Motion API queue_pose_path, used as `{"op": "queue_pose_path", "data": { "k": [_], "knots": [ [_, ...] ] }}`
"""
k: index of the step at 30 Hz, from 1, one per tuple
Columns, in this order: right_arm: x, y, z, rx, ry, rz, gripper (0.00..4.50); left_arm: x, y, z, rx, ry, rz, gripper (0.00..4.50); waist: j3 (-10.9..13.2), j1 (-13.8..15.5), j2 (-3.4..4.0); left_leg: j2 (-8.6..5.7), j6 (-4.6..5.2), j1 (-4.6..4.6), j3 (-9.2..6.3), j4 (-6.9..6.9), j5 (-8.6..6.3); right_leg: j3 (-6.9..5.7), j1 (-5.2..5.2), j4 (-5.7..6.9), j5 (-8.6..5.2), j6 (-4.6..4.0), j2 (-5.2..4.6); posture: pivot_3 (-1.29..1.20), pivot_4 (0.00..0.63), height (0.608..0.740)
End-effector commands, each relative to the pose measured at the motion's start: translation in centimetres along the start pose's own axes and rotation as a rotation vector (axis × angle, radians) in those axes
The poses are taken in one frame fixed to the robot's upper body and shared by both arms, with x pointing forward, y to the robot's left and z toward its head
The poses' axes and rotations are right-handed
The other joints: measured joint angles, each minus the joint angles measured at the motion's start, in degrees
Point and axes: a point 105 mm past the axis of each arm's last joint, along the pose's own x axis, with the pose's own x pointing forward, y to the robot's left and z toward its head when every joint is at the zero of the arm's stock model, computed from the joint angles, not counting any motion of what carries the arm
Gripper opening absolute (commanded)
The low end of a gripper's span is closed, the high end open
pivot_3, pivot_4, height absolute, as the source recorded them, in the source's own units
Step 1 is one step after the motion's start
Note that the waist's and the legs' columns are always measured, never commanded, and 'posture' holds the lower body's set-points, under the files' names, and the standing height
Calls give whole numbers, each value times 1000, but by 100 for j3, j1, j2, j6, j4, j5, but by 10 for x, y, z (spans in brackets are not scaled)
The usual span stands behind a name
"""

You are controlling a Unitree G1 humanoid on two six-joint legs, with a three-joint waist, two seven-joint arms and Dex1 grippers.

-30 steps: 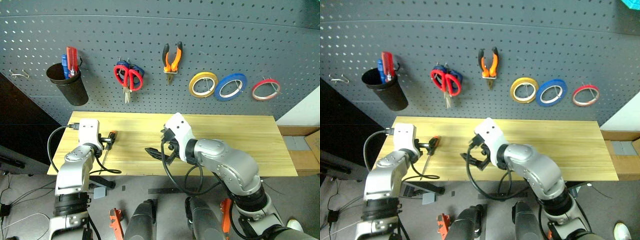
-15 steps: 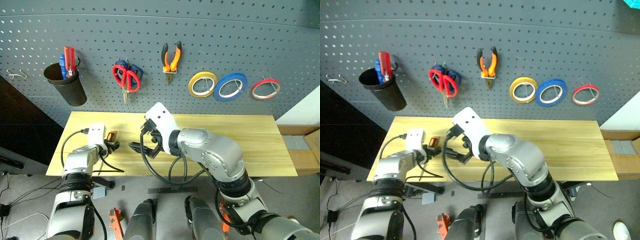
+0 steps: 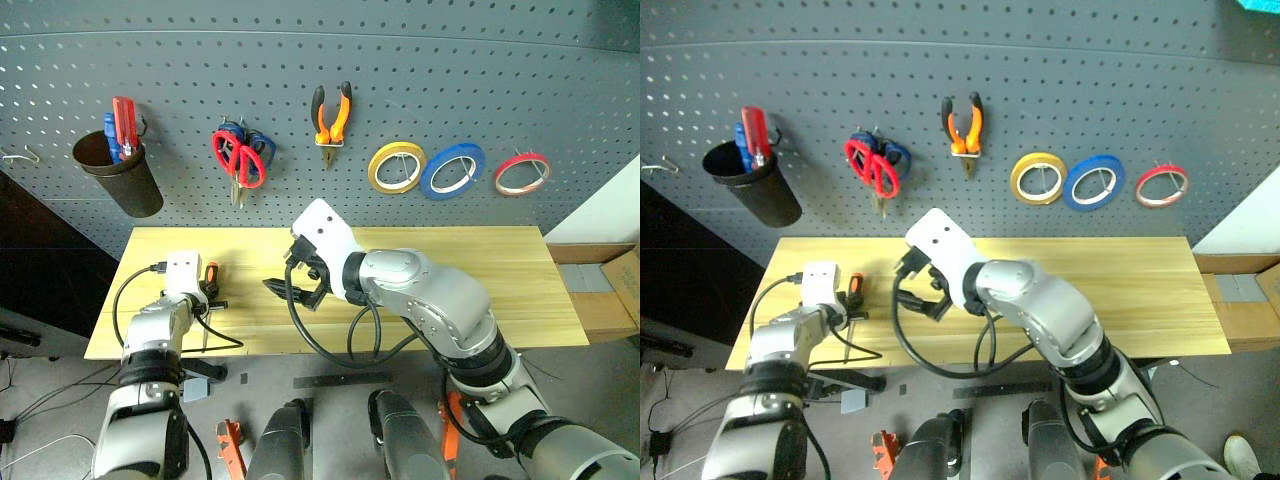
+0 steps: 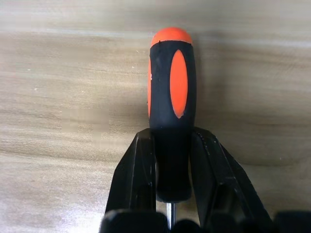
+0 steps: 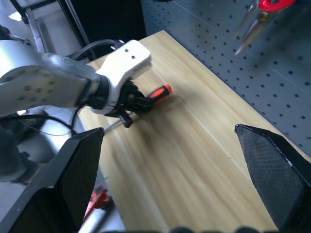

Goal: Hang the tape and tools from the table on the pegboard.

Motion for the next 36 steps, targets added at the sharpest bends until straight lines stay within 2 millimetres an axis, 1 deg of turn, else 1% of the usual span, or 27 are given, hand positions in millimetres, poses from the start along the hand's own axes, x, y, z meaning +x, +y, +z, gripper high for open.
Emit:
{"op": "queue_pose_path", "data": {
  "k": [1, 4, 7, 10, 12, 14, 16, 17, 19, 20, 22, 24, 26, 28, 29, 32, 36],
  "knots": [
    [-16, 16, 21, -107, -125, 90, 4500, -34, -5, 44, 50, -288, 25, 657, 0, 2, 0, 1, 0, 0, 1, -3, -2, 1, 0, -2, 0, 0, 0, -108, 285, 740],
    [-24, 12, 25, -160, -180, 87, 4500, -65, -6, 50, 80, -415, 90, 657, 0, 1, 0, 6, 2, -4, 5, -8, -12, 6, -1, -18, 0, -1, 0, -101, 283, 740],
    [-32, 8, 31, -164, -222, 98, 4500, -92, -10, 66, 149, -546, 122, 656, 1, 6, 2, 10, 2, -4, 8, -10, -13, 6, 0, -21, 0, -1, 3, -93, 278, 740],
    [-41, 7, 41, -183, -274, 132, 4500, -111, -16, 85, 200, -655, 144, 656, 0, 22, 2, 13, 3, -3, 7, -6, -13, 1, 3, -20, 1, -5, 7, -76, 268, 740],
    [-42, 4, 46, -199, -295, 130, 4500, -122, -21, 100, 251, -730, 140, 656, 0, 31, 2, 13, 3, -3, 6, 2, -12, -3, 8, -21, 1, -5, 10, -63, 256, 740],
    [-46, -5, 51, -203, -319, 110, 4500, -139, -21, 128, 300, -845, 165, 656, -1, 48, 1, 13, 3, -3, 7, 3, -12, -3, 9, -21, 1, -5, 15, -48, 244, 740],
    [-47, -11, 52, -210, -325, 97, 4500, -151, -15, 152, 341, -935, 206, 656, -1, 88, 1, 14, 3, -3, 4, 3, -12, -6, 8, -21, 1, -5, 26, -40, 237, 740],
    [-46, -14, 52, -207, -325, 90, 4500, -157, -7, 167, 343, -975, 244, 656, -2, 114, 0, 15, 3, -3, 4, 4, -12, -6, 8, -19, 1, -5, 45, -30, 230, 740],
    [-44, -21, 53, -204, -328, 70, 4500, -169, 8, 199, 339, -1059, 303, 656, -3, 148, -2, 16, 2, -3, 6, 4, -12, -4, 8, -19, 1, -5, 50, -19, 221, 740],
    [-42, -23, 54, -204, -332, 62, 4500, -174, 13, 215, 332, -1101, 312, 656, -4, 156, -4, 18, 2, -3, 5, 5, -11, -5, 7, -20, 1, -5, 55, -17, 216, 740],
    [-41, -27, 58, -209, -342, 53, 4500, -182, 16, 237, 317, -1162, 313, 656, -4, 159, -4, 19, 1, -3, 6, 5, -11, -4, 6, -17, 2, -5, 58, -16, 214, 740],
    [-38, -29, 62, -215, -356, 44, 4500, -186, 19, 259, 271, -1215, 301, 656, -5, 167, -5, 17, 0, -3, 10, 4, -11, 0, 6, -18, 2, -5, 57, -20, 207, 740],
    [-37, -32, 67, -220, -367, 33, 4500, -187, 27, 278, 177, -1247, 298, 656, -7, 189, -7, 15, 0, -4, 9, 4, -11, 1, 6, -18, 3, -4, 57, -27, 207, 740],
    [-36, -34, 69, -223, -371, 25, 4500, -185, 33, 288, 131, -1261, 296, 656, -7, 187, -7, 17, -1, -5, 5, 4, -11, -5, 5, -19, 3, -4, 57, -31, 206, 740],
    [-35, -35, 69, -223, -372, 23, 4500, -182, 35, 290, 120, -1258, 290, 656, -7, 185, -8, 16, -1, -5, 7, 3, -11, -3, 3, -18, 3, -4, 57, -32, 206, 740],
    [-35, -34, 70, -224, -374, 21, 4500, -163, 40, 293, 113, -1235, 288, 656, -7, 181, -8, 17, -3, -5, 9, 4, -12, -1, 2, -18, 3, -4, 57, -40, 208, 740],
    [-35, -33, 68, -229, -367, 25, 4500, -136, 37, 286, 93, -1192, 281, 656, -7, 174, -8, 18, -3, -5, 10, 4, -11, 1, -2, -14, 3, -5, 57, -59, 214, 740]
  ]
}}
